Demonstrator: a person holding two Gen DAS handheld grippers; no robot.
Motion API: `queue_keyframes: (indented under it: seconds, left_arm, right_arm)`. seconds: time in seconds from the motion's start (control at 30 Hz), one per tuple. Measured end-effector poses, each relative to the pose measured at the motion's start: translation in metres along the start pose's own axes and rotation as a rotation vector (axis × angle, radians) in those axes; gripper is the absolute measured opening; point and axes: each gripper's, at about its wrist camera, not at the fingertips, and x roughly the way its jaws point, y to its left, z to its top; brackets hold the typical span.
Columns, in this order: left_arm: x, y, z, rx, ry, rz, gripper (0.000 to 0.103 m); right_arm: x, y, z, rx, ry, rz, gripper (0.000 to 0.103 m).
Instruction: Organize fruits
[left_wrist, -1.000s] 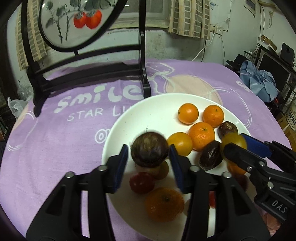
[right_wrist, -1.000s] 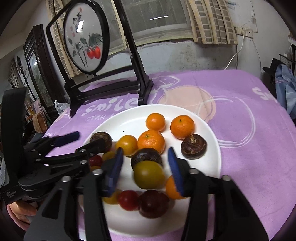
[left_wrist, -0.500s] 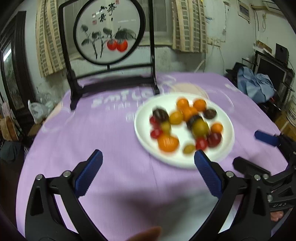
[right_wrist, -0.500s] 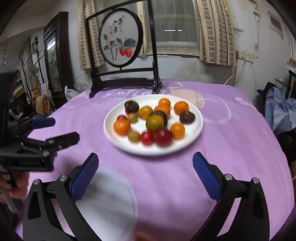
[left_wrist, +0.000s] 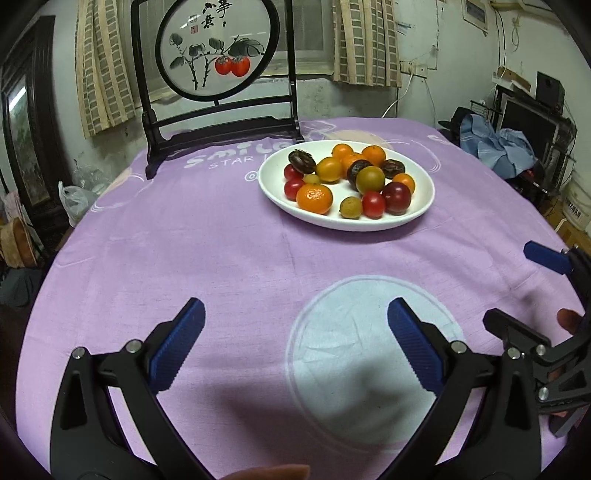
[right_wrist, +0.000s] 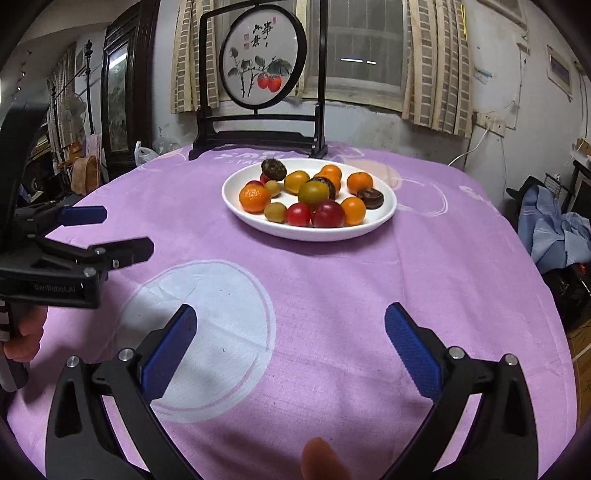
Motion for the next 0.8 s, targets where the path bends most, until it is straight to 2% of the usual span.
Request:
queue_keyframes:
  seconds: [0.2,0.47,0.8]
  left_arm:
    - [-0.001,0.006,0.002,-0.028,-0.004,-0.003,0.101]
    - [-0.001,0.003,0.001,-0.006,-0.005,0.001,0.101]
    - [0.0,0.004,0.002,-0.017,-0.001,0.007,0.101]
  right_arm:
    - [-0.003,-0.01,0.001,0.058,-0.006,0.004,0.102]
    - [-0.001,-0.024,0.002,0.135,0.004,0.002,0.102]
    - [0.0,-0.023,0.001,0.127,0.009,0.0,0.102]
